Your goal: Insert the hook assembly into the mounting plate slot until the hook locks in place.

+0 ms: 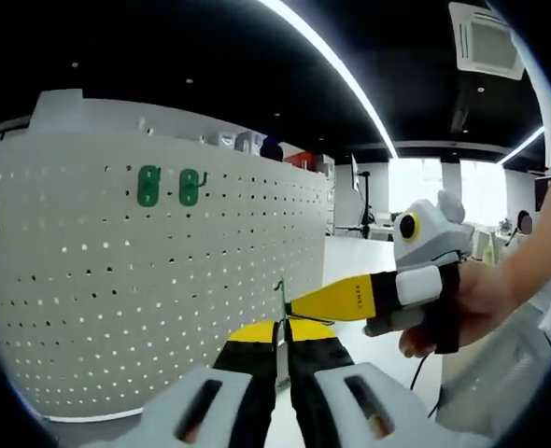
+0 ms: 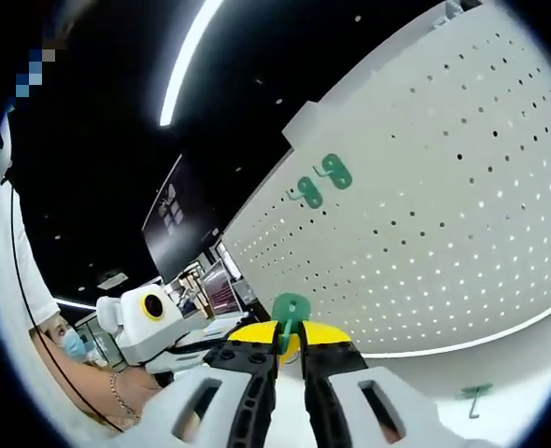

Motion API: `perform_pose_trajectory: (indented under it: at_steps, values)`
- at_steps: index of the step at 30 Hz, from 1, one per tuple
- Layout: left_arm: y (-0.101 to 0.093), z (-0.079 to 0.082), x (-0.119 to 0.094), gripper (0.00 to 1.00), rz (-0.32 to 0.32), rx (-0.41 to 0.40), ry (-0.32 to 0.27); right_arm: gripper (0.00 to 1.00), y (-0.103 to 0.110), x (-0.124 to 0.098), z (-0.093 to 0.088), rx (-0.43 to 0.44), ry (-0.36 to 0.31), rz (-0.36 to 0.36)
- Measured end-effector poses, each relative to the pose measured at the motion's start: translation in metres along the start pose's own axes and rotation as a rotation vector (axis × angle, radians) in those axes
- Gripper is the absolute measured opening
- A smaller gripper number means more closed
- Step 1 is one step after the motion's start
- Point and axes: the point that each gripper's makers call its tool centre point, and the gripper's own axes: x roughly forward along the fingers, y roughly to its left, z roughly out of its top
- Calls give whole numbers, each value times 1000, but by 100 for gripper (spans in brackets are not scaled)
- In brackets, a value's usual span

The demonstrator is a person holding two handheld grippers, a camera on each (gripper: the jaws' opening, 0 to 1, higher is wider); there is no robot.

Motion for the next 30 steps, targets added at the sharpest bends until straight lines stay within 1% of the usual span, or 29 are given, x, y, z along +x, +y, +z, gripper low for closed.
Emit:
perform_pose_trajectory:
  at_steps: [2, 5, 8, 18, 21, 30]
  values:
    - [1, 0, 0, 2, 3, 3, 2, 5, 0, 1, -1, -5, 6, -5]
    - [1, 0, 0, 2, 5, 3, 3, 2, 1, 1, -1, -10, 3, -4]
    - [1, 0, 0, 2, 9, 0, 1, 2, 1, 2, 0, -15, -6, -11]
    - [0, 1, 2, 2, 14, -13, -5, 1, -1, 1, 3, 35, -44, -23]
    - [0, 1, 3, 2, 16, -20, -9, 1, -1, 1, 4, 26, -48, -26]
    - [1, 1, 3, 2, 17, -24, -12, 0, -1, 1, 4, 58, -47, -27]
